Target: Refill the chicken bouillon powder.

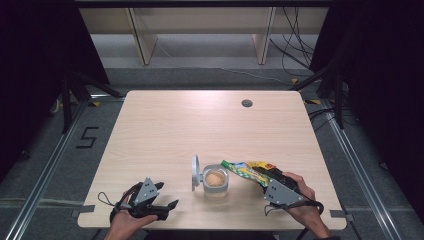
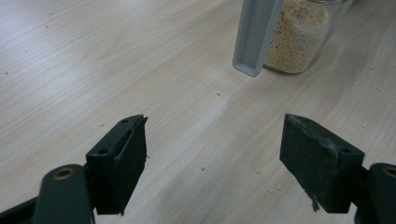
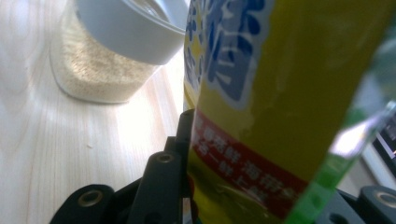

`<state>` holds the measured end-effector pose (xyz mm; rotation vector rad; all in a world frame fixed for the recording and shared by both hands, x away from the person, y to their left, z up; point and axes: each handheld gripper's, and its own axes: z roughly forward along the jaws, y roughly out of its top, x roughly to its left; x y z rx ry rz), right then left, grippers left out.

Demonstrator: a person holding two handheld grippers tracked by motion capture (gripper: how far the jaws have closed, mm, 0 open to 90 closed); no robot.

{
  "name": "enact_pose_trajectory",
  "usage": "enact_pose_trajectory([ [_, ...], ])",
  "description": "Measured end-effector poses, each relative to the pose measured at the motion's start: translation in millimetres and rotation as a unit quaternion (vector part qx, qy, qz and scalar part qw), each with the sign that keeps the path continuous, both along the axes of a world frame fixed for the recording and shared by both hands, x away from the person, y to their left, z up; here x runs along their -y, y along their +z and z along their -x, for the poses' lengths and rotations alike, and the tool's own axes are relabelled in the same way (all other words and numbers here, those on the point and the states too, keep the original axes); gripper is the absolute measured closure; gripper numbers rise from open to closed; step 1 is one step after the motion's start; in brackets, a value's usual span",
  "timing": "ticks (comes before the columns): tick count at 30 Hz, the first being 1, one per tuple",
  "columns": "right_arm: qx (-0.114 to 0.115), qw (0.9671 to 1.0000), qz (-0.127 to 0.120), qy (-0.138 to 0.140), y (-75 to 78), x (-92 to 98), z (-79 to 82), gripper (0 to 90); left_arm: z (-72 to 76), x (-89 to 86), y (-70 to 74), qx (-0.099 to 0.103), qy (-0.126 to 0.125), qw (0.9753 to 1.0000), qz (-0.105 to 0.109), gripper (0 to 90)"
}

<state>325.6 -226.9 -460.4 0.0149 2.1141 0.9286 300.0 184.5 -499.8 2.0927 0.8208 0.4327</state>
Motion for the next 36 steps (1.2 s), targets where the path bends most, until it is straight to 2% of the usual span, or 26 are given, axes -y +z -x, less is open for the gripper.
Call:
enact_pose_trajectory([
  [2, -0.014, 0.9998, -0.017, -0.004, -2.3, 1.9, -3.4, 72.9, 0.0, 0.2, -0.4, 0.003, 0.001, 1.0, 0.004, 22.4],
  [3, -0.029, 0.999, -0.034, -0.009, -4.0, 2.1, -3.9, 73.2, -0.1, 0.3, -0.5, 0.004, 0.004, 1.0, 0.004, 22.4],
  [4, -0.035, 0.9983, -0.045, -0.013, -4.9, 2.9, -6.1, 73.5, -0.1, 0.8, -0.7, 0.004, 0.005, 1.0, 0.006, 22.4],
  [5, -0.035, 0.998, -0.05, -0.01, -5.2, 3.1, -8.1, 73.8, 0.4, 1.5, -1.0, 0.003, 0.006, 0.9998, 0.016, 22.4],
  [6, -0.04, 0.997, -0.064, -0.016, -6.0, 3.9, -10.4, 74.0, 0.5, 1.6, -1.1, 0.001, 0.007, 0.9998, 0.017, 22.4],
  [11, -0.057, 0.993, -0.1, -0.024, -10.0, 6.5, -20.1, 75.0, 0.0, 0.6, -0.4, 0.006, 0.005, 1.0, 0.004, 22.4],
  [13, -0.066, 0.9902, -0.118, -0.034, -12.0, 7.6, -22.1, 75.5, 0.0, 1.0, -0.8, 0.005, 0.009, 0.9999, 0.01, 22.4],
  [14, -0.062, 0.9894, -0.126, -0.036, -13.4, 7.5, -24.2, 75.8, 0.5, 1.5, -0.9, 0.004, 0.009, 0.9998, 0.019, 22.4],
  [15, -0.076, 0.9873, -0.133, -0.043, -14.3, 9.1, -24.9, 76.0, 0.7, 2.1, -1.2, 0.004, 0.01, 0.9997, 0.024, 22.4],
  [16, -0.072, 0.9863, -0.141, -0.045, -14.9, 10.1, -26.4, 76.0, 0.6, 1.6, -0.8, 0.005, 0.008, 0.9997, 0.02, 22.4],
  [17, -0.092, 0.9811, -0.161, -0.055, -15.8, 12.2, -26.0, 76.0, 0.3, 1.1, -0.4, 0.007, 0.005, 0.9998, 0.017, 22.4],
  [18, -0.089, 0.9814, -0.161, -0.055, -15.7, 13.6, -27.6, 75.9, -0.5, 0.4, 0.1, 0.013, 0.0, 0.9998, 0.011, 22.4],
  [19, -0.095, 0.9776, -0.175, -0.068, -16.6, 14.8, -27.2, 75.9, 0.7, 1.4, -0.7, 0.005, 0.008, 0.9998, 0.02, 22.4],
  [22, -0.112, 0.9715, -0.194, -0.077, -18.3, 20.5, -27.3, 75.9, 0.7, 0.8, -0.4, 0.003, 0.007, 0.9998, 0.017, 22.4],
  [25, -0.119, 0.9683, -0.204, -0.082, -19.7, 25.0, -25.9, 75.7, 0.8, 2.2, -1.2, 0.004, 0.01, 0.9997, 0.024, 22.4],
  [26, -0.109, 0.9691, -0.206, -0.082, -19.7, 25.9, -27.0, 75.6, 0.2, 1.4, -0.7, 0.008, 0.006, 0.9998, 0.015, 22.4],
  [27, -0.116, 0.967, -0.209, -0.087, -19.9, 26.0, -26.4, 75.6, -0.8, -0.1, 0.2, 0.012, -0.001, 0.9999, 0.002, 22.4],
  [28, -0.112, 0.9674, -0.21, -0.087, -19.9, 26.1, -27.1, 75.5, -0.3, 1.2, -0.3, 0.013, 0.002, 0.9998, 0.015, 22.4],
  [30, -0.118, 0.966, -0.211, -0.091, -20.3, 25.7, -25.7, 75.2, 0.4, 0.5, -0.1, 0.004, 0.008, 0.9999, 0.015, 22.4],
  [32, -0.117, 0.9654, -0.213, -0.094, -20.5, 26.4, -25.7, 74.7, -0.9, -0.8, 0.6, 0.012, 0.001, 0.9999, 0.007, 22.5],
  [33, -0.124, 0.964, -0.215, -0.096, -20.8, 26.8, -24.8, 74.6, -0.1, -0.4, 0.5, 0.008, 0.005, 0.9999, 0.009, 22.5],
  [34, -0.127, 0.9641, -0.213, -0.095, -20.2, 27.7, -25.3, 74.4, 0.9, 1.2, -0.2, 0.004, 0.008, 0.9997, 0.023, 22.5],
  [36, -0.119, 0.9639, -0.216, -0.1, -20.4, 27.8, -25.1, 73.7, 0.8, 0.6, 0.3, 0.002, 0.006, 0.9998, 0.019, 22.5],
])
